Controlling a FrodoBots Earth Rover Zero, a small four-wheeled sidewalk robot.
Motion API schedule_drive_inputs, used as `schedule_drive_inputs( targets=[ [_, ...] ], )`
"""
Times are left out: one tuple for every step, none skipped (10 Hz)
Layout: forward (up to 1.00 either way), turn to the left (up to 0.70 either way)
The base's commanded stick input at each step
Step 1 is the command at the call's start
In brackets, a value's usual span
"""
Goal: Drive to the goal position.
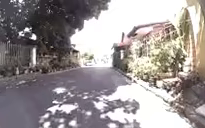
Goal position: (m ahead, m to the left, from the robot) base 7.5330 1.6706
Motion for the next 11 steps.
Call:
schedule_drive_inputs(
  targets=[
    [0.85, 0.00],
    [0.85, 0.00],
    [0.85, 0.00],
    [0.85, 0.00],
    [0.85, 0.00],
    [0.85, 0.00],
    [0.85, 0.00],
    [0.85, 0.00],
    [0.85, 0.00],
    [0.85, 0.00],
    [0.85, 0.00]
  ],
)
